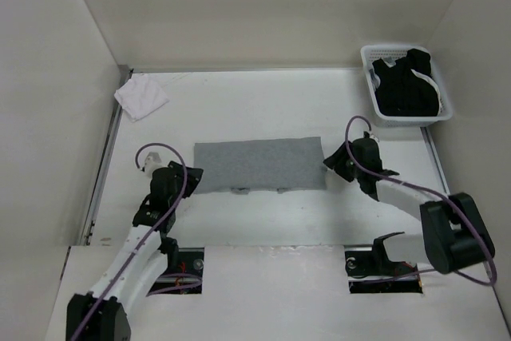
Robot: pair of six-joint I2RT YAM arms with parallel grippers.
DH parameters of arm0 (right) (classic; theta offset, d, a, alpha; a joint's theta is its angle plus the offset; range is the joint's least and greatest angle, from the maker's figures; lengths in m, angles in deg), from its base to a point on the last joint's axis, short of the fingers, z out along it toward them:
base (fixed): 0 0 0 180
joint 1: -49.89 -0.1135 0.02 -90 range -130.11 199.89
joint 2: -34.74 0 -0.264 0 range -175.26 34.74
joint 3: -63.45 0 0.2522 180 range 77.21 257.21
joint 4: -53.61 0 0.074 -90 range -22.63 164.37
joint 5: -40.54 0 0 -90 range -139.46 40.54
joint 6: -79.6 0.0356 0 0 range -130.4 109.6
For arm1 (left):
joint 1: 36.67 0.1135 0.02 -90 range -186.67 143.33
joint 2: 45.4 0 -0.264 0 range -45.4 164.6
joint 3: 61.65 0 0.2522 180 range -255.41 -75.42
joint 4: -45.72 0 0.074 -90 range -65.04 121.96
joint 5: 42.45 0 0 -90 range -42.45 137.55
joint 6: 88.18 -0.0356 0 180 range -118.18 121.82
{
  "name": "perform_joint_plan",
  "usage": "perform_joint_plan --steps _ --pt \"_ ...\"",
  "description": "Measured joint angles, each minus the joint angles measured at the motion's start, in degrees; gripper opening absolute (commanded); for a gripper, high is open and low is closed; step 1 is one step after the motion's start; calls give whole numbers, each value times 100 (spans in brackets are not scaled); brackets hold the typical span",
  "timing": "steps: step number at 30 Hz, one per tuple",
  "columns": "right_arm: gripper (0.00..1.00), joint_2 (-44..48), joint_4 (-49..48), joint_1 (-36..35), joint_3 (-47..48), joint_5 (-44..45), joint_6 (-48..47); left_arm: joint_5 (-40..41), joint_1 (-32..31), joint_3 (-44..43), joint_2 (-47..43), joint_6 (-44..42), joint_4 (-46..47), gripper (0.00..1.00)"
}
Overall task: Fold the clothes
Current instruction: Fold the tank top
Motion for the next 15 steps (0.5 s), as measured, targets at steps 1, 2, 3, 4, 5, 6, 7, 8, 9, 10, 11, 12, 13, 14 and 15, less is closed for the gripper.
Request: perform_joint_plan --steps 1,2,3,4,5,6,7,8,9,10,11,12,13,14,15 --pt "56 -280 -87 0 92 -42 -7 83 -256 -24 203 0 153 30" --pt "56 -511 -142 0 175 -76 -20 195 -546 -50 409 0 313 30" --pt "56 -754 -205 0 264 -118 -24 326 -835 -79 605 -2 452 30" --pt "54 -942 -332 0 332 -190 -9 466 -1097 -116 787 -7 592 30" --pt "52 -1113 -439 -2 446 -240 -22 595 -1342 -170 968 -24 713 30" --pt "49 -1241 -531 -4 509 -286 -17 699 -1519 -223 1123 -44 831 30" --pt "45 -1338 -608 -4 549 -341 0 796 -1665 -282 1281 -70 955 29" --pt "38 -1408 -688 -4 560 -407 13 872 -1759 -337 1419 -90 1071 29" --pt "34 -1447 -723 -9 562 -461 42 927 -1805 -374 1517 -107 1172 29" --pt "31 -1486 -723 -11 560 -516 90 979 -1825 -404 1598 -125 1274 29" --pt "28 -1523 -732 -11 560 -555 116 1014 -1832 -420 1641 -140 1355 29" --pt "25 -1569 -774 -11 557 -614 151 1038 -1829 -428 1659 -157 1421 29" --pt "21 -1613 -815 -11 557 -680 173 1054 -1827 -431 1661 -177 1467 29" --pt "16 -1646 -857 -13 557 -743 192 1067 -1808 -437 1659 -197 1510 29" --pt "11 -1672 -868 -15 557 -796 221 1069 -1797 -448 1655 -223 1539 29"
